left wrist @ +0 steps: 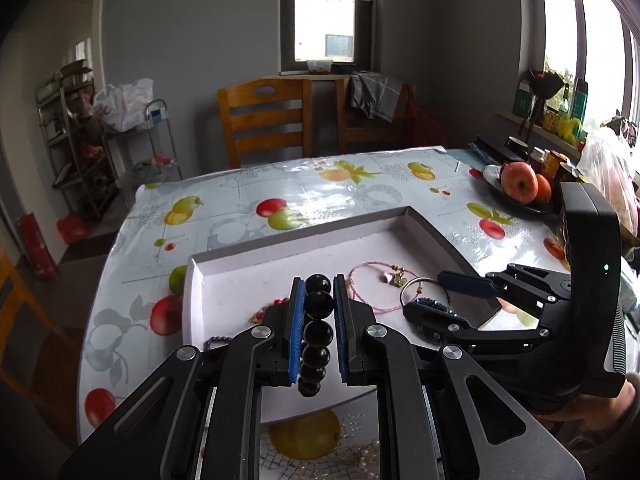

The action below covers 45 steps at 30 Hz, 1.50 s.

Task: Organize jewelry
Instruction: 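Open both tools to drop the bracelet and bangle in the box, then withdraw both open tools from the box back over the table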

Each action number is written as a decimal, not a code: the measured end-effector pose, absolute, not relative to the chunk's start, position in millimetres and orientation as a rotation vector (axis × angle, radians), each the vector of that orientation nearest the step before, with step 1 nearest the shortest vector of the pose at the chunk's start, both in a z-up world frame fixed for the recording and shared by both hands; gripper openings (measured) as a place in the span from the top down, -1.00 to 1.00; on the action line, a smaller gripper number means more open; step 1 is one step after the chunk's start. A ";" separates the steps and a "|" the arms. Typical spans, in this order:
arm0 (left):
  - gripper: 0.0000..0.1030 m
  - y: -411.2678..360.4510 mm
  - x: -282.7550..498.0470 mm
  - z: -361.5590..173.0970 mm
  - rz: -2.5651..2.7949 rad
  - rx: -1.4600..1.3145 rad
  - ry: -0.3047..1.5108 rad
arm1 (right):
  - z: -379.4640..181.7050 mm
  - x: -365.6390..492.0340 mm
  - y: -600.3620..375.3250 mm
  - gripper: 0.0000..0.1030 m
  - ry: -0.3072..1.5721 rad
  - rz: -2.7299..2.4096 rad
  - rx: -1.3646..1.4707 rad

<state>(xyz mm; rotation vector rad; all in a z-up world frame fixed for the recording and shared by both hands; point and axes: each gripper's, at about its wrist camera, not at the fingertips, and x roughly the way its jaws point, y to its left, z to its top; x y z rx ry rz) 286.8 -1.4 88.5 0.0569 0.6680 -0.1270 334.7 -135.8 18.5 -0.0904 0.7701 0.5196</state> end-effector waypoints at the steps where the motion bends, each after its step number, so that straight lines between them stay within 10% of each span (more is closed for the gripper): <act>1: 0.70 -3.1 287.9 85.7 -0.126 0.063 0.672 | 15.4 336.2 -133.9 0.06 0.777 0.521 -0.092; 21: 0.70 2.8 299.8 27.7 -0.025 0.162 0.755 | -10.3 341.3 -124.1 0.05 0.835 0.479 -0.119; 35: -0.21 3.2 288.2 25.2 -0.009 0.149 0.732 | -5.4 335.5 -132.9 -0.15 0.820 0.467 -0.092; 45: -0.52 0.5 268.9 33.0 0.004 0.176 0.720 | 10.5 313.0 -145.9 -0.35 0.782 0.471 -0.081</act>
